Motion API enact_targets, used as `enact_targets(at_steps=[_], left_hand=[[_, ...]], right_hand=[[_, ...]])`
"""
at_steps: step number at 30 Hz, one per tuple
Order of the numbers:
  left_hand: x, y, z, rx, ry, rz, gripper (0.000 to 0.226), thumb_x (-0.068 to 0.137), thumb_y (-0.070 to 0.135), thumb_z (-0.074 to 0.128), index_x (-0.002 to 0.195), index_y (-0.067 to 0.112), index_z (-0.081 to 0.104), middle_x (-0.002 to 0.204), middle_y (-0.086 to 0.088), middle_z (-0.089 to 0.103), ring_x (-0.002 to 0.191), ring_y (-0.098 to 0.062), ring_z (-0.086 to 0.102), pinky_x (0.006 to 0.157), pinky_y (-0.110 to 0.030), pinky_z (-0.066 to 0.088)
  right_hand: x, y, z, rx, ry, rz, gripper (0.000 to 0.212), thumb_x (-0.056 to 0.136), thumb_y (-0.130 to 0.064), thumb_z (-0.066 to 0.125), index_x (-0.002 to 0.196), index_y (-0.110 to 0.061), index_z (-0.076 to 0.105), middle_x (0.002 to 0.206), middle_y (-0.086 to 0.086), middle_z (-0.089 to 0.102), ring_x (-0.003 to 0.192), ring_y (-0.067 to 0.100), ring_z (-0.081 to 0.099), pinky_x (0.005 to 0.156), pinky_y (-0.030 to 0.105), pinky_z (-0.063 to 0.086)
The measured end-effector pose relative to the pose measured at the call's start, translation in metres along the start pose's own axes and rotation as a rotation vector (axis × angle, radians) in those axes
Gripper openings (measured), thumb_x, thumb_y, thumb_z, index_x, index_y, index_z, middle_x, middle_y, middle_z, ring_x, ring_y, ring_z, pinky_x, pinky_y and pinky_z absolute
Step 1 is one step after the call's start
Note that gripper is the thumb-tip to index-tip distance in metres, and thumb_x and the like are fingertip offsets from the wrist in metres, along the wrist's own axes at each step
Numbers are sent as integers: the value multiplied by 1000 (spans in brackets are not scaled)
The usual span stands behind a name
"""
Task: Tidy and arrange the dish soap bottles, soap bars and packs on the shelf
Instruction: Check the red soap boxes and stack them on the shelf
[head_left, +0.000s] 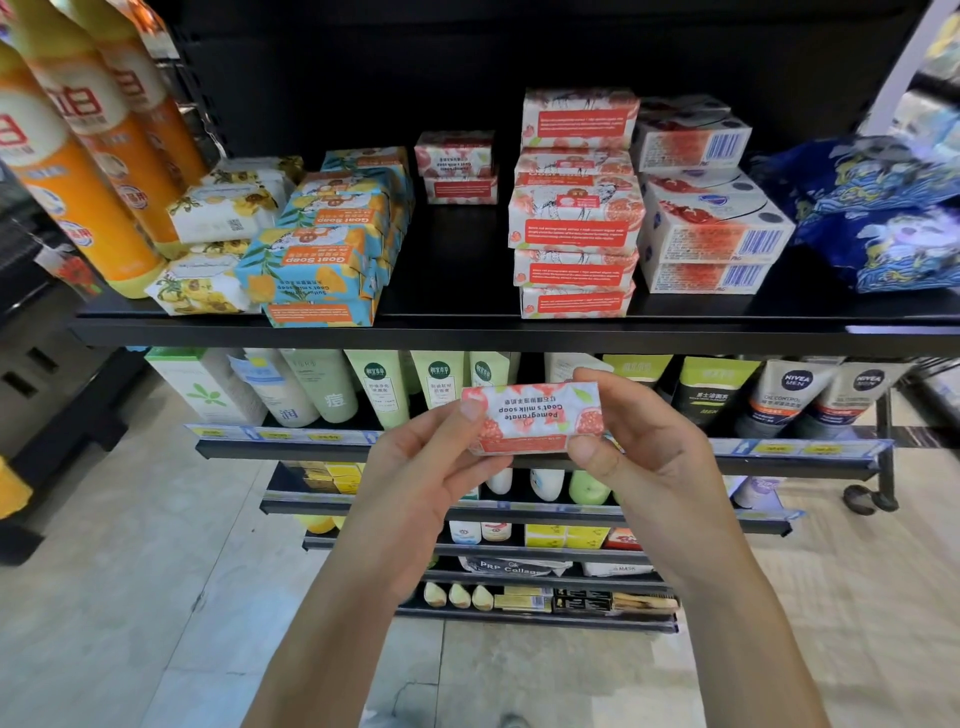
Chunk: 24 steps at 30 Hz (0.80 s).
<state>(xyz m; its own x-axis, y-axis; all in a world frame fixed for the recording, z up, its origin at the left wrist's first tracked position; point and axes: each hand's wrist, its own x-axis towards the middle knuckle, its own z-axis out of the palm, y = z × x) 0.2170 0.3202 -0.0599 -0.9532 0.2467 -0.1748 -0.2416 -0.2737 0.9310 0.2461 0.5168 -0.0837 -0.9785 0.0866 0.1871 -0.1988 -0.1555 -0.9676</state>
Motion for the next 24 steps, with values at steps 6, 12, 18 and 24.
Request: enact_targets(at_steps=[6, 12, 18, 24], left_hand=[[1, -1, 0, 15, 25, 5, 50, 85, 30, 69, 127, 2, 67, 116, -13, 76, 113, -26, 72, 107, -43, 50], [2, -2, 1, 9, 15, 11, 46, 85, 28, 68, 124, 3, 68, 114, -12, 76, 112, -24, 72, 104, -39, 54], [2, -3, 2, -2, 15, 16, 52, 83, 26, 69, 130, 4, 65, 114, -11, 77, 110, -21, 72, 102, -35, 55], [3, -3, 0, 55, -3, 28, 55, 78, 27, 69, 133, 22, 67, 107, 3, 77, 104, -11, 71, 95, -30, 54]], right_hand=[[2, -3, 5, 3, 68, 235, 57, 83, -55, 78, 128, -23, 66, 119, 2, 75, 112, 19, 71, 97, 36, 54], [3, -3, 6, 2, 115, 286, 51, 83, -52, 78, 116, -14, 74, 107, 8, 78, 98, 25, 74, 100, 43, 54], [3, 2, 3, 28, 102, 276, 64, 72, -55, 77, 118, -10, 73, 114, 7, 77, 106, 25, 72, 108, 48, 48], [4, 4, -1, 77, 106, 260, 56, 74, -34, 87, 124, -15, 70, 119, 11, 74, 117, 26, 69, 108, 45, 48]])
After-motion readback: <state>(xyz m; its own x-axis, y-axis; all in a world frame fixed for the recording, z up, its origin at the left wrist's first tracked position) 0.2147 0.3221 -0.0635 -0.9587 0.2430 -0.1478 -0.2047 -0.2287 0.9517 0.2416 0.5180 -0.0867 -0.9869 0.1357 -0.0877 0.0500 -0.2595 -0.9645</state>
